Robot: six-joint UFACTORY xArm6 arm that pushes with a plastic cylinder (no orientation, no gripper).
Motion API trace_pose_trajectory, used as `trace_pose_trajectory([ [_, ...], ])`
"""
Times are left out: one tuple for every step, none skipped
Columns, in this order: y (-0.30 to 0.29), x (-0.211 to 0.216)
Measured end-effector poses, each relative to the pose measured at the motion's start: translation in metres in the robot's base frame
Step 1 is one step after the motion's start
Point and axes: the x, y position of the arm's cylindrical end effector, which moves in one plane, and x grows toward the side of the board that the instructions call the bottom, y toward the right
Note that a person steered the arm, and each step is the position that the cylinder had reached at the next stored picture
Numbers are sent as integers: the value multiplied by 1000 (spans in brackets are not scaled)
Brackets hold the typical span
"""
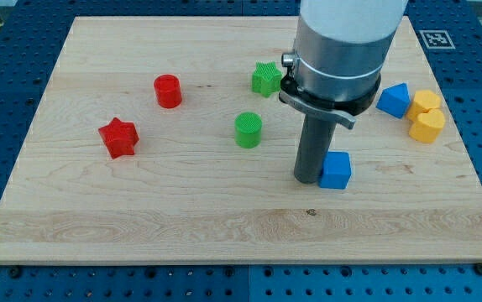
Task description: Slide the blue cube towards the triangle
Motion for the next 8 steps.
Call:
trace_pose_trajectory([
  [0, 41],
  [0, 63],
  [0, 63],
  [7, 23],
  [20, -2],
  [41, 5],
  [67, 6],
  [75, -30],
])
